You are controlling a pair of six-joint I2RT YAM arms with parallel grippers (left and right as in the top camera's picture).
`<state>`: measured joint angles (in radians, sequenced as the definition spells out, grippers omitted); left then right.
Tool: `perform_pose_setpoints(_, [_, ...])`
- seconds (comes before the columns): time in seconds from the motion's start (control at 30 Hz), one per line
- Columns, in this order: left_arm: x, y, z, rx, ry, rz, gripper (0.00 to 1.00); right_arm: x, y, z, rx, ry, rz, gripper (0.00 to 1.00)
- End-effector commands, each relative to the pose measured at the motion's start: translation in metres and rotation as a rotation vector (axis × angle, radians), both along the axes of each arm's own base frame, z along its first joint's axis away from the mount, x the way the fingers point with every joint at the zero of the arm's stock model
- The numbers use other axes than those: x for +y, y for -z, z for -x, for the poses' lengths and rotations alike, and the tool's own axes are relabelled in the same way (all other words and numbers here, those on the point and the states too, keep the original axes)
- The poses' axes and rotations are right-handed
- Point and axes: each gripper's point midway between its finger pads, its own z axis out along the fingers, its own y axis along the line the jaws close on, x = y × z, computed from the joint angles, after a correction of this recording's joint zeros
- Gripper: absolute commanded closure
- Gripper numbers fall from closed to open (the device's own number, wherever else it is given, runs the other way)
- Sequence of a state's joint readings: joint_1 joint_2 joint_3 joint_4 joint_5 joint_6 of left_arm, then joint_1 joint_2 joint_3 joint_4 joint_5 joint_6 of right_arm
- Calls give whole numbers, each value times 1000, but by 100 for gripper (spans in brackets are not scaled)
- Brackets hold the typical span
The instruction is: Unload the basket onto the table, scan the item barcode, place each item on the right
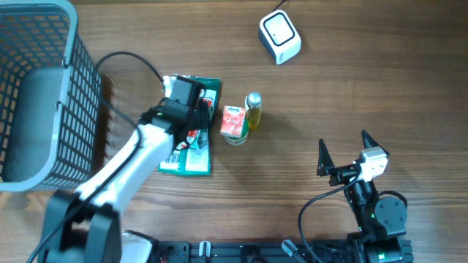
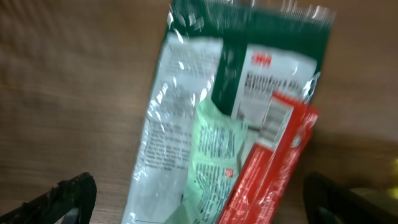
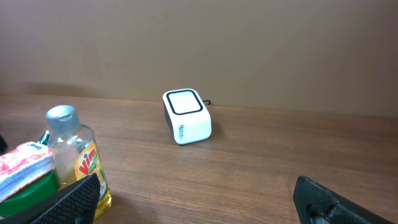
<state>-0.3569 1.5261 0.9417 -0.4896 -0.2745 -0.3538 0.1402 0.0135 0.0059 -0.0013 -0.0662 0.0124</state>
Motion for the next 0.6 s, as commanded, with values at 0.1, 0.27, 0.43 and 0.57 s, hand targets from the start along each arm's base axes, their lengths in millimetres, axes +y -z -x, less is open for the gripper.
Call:
perform_pose_setpoints(0.1, [20,-84,-30,-183,-24,299,5,-3,-1,0,-9,14,10,0])
perform_pose_setpoints(0.27, [58,-93,-39,-215,-104,356,0,-3,-1,0,-9,14,10,0])
perform_pose_setpoints(0.43, [64,-83,-29,-158,-130,350,0,-3,-1,0,-9,14,10,0])
perform_pose_setpoints(0.57, [64,-80,-25,-138,-133,349,0,-3,-1,0,-9,14,10,0])
